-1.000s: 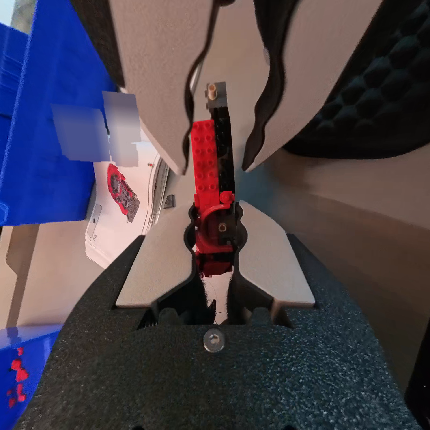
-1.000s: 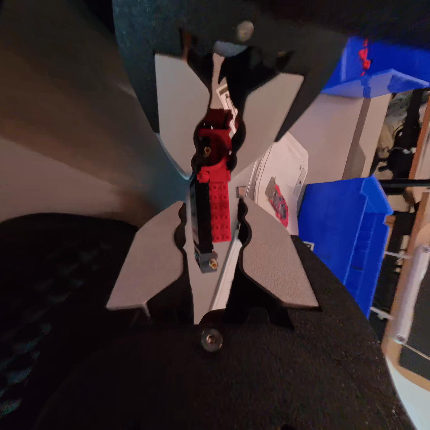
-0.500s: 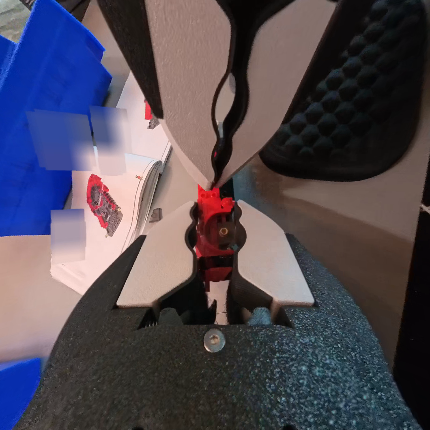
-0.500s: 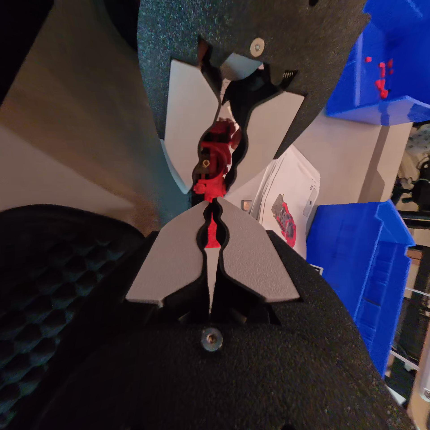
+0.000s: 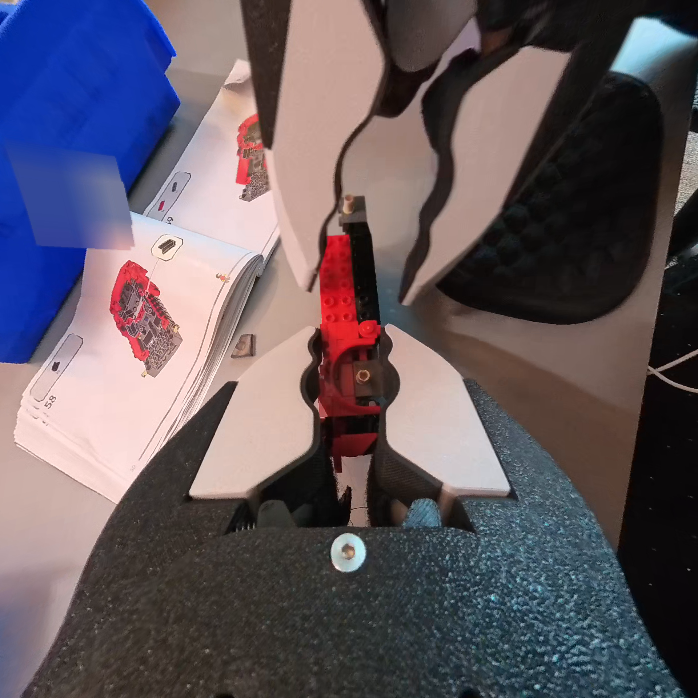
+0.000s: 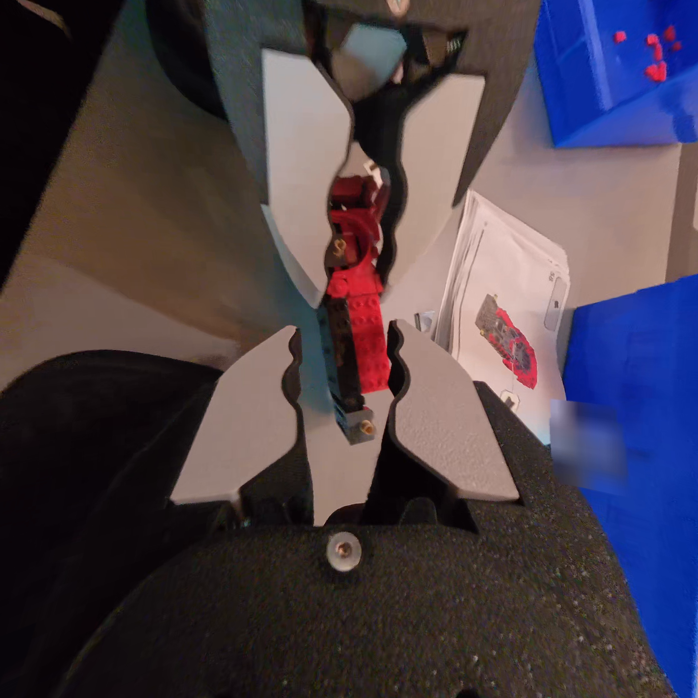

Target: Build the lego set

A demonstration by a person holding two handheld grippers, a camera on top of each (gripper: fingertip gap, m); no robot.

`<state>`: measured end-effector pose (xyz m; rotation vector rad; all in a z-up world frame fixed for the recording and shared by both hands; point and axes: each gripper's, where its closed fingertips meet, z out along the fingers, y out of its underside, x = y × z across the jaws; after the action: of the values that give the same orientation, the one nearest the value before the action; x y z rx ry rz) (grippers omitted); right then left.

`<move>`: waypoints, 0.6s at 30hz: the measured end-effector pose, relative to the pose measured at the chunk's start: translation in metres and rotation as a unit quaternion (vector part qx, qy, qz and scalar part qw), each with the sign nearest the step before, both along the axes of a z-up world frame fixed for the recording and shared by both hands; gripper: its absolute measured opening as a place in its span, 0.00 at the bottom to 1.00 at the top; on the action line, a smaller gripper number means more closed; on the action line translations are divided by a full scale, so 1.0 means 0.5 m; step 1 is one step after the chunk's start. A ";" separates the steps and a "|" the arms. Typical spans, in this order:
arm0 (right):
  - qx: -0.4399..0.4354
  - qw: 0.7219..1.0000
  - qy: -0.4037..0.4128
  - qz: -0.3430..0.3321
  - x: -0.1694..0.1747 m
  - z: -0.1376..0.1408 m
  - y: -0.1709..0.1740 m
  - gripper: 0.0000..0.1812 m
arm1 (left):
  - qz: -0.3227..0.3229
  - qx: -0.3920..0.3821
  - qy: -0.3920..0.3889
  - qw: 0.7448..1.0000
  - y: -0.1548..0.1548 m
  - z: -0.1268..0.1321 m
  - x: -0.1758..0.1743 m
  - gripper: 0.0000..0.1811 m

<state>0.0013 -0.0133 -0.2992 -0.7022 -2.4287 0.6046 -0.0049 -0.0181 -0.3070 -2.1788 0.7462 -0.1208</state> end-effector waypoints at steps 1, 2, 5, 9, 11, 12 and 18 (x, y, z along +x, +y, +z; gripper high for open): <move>0.002 1.000 -0.004 -0.003 -0.004 -0.005 0.009 0.24 | -0.002 0.000 0.000 1.000 0.000 0.000 0.000 0.15; 0.000 1.000 -0.012 -0.004 -0.007 -0.011 0.015 0.23 | -0.004 0.000 0.000 1.000 -0.001 0.000 0.001 0.15; 0.012 0.999 -0.049 0.009 -0.006 -0.036 0.024 0.18 | -0.010 0.000 -0.005 1.000 -0.004 0.000 0.004 0.15; -0.002 0.997 -0.068 0.021 -0.007 -0.040 0.021 0.17 | -0.018 -0.002 -0.030 0.999 -0.010 0.000 0.004 0.24; -0.021 0.996 -0.079 0.020 -0.008 -0.039 0.021 0.17 | -0.008 0.004 -0.030 1.000 -0.013 -0.001 -0.007 0.29; -0.026 0.996 -0.083 0.020 -0.008 -0.039 0.024 0.17 | -0.005 0.011 -0.030 0.999 -0.016 -0.001 -0.012 0.29; -0.034 0.994 -0.102 0.033 -0.010 -0.041 0.020 0.17 | 0.000 0.064 -0.027 0.998 -0.019 0.000 -0.018 0.21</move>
<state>-0.0036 -0.0034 -0.3196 -0.7469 -2.6397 0.6749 -0.0141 -0.0274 -0.3072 -2.0464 0.7053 -0.1273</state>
